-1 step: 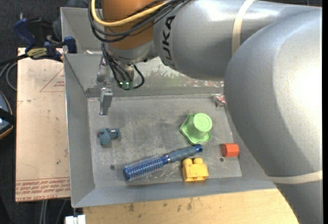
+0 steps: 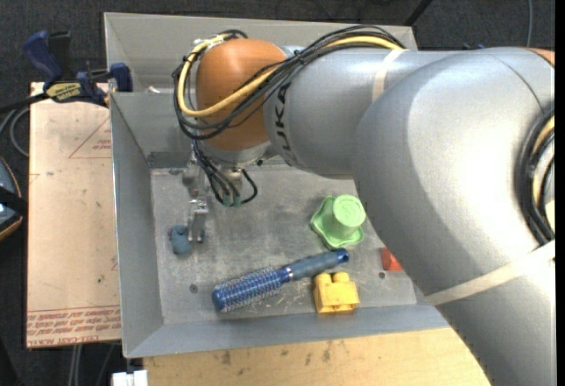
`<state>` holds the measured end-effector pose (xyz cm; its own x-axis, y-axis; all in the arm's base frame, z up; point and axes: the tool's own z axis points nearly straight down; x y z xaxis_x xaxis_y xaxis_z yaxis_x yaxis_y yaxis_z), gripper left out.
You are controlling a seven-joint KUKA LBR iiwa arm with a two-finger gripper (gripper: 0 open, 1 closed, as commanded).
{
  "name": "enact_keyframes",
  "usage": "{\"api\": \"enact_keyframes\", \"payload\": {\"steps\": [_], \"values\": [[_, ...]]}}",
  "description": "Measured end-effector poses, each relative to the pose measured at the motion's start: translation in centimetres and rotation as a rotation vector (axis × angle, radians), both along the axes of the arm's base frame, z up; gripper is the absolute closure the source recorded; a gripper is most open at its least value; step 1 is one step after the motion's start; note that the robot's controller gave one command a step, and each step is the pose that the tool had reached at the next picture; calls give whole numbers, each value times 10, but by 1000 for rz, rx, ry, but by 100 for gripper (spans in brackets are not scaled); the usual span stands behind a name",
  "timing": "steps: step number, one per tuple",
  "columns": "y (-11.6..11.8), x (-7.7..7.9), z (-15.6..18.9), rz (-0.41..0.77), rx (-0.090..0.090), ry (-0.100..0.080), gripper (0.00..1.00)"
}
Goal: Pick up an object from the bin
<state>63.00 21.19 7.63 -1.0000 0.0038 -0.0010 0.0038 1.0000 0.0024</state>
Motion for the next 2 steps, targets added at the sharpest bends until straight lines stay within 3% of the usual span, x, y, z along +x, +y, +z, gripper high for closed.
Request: {"api": "enact_keyframes", "payload": {"steps": [1,2], "values": [[24,-12,1,-308,-1,-11,0],[18,-75,0,-87,6,-17,0]]}}
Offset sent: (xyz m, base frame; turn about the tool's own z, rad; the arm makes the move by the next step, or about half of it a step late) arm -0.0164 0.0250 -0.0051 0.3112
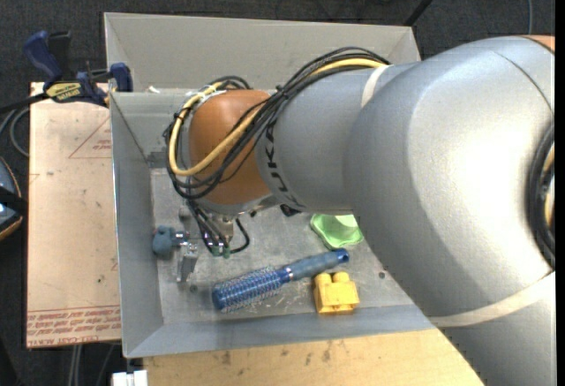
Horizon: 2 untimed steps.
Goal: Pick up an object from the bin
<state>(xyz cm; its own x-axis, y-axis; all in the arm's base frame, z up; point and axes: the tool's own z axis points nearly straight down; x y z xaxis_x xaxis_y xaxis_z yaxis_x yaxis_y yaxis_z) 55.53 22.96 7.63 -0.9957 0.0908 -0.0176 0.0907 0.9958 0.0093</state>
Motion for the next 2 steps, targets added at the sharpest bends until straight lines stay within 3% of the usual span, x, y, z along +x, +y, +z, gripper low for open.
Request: {"api": "enact_keyframes", "payload": {"steps": [1,2], "values": [[1,-1,1,0,1,5,100],[1,-1,1,0,2,5,100]]}}
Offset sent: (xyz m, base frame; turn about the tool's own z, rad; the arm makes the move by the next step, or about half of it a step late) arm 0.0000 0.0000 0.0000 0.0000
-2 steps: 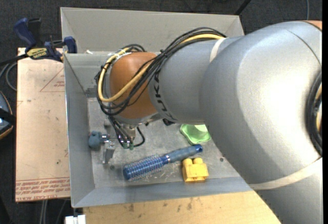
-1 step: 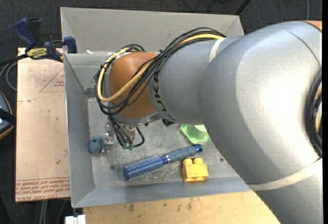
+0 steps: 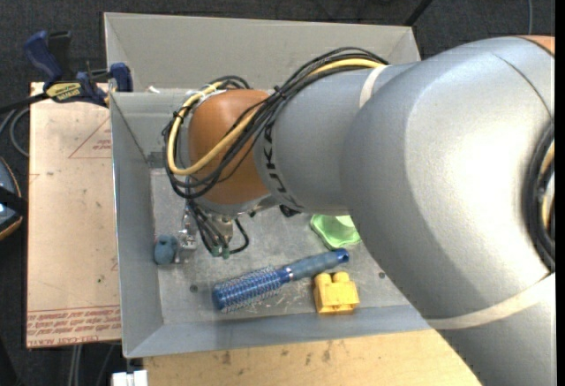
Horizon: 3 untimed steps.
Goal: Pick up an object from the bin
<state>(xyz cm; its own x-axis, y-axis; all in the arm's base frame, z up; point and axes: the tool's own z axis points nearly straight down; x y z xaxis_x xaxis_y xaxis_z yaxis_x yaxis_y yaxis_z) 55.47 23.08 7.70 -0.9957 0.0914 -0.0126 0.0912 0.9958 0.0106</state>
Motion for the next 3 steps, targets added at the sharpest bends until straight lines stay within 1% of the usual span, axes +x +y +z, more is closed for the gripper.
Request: {"api": "enact_keyframes", "payload": {"steps": [3], "values": [[0,0,0,1,0,0,100]]}}
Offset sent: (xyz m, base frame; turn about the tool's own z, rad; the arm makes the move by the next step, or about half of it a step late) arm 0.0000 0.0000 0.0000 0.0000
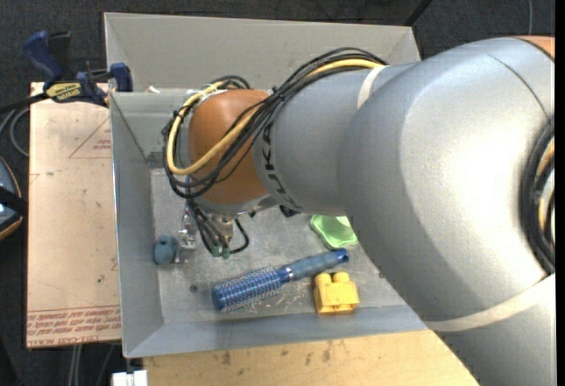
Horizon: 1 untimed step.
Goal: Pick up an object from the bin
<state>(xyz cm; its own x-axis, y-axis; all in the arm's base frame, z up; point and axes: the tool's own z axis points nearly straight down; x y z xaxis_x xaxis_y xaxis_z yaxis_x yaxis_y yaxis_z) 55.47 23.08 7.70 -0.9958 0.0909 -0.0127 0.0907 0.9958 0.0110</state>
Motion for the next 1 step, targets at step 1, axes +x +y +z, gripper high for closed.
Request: {"api": "enact_keyframes", "payload": {"steps": [1], "values": [[4,7,6,8,-7,10,100]]}}
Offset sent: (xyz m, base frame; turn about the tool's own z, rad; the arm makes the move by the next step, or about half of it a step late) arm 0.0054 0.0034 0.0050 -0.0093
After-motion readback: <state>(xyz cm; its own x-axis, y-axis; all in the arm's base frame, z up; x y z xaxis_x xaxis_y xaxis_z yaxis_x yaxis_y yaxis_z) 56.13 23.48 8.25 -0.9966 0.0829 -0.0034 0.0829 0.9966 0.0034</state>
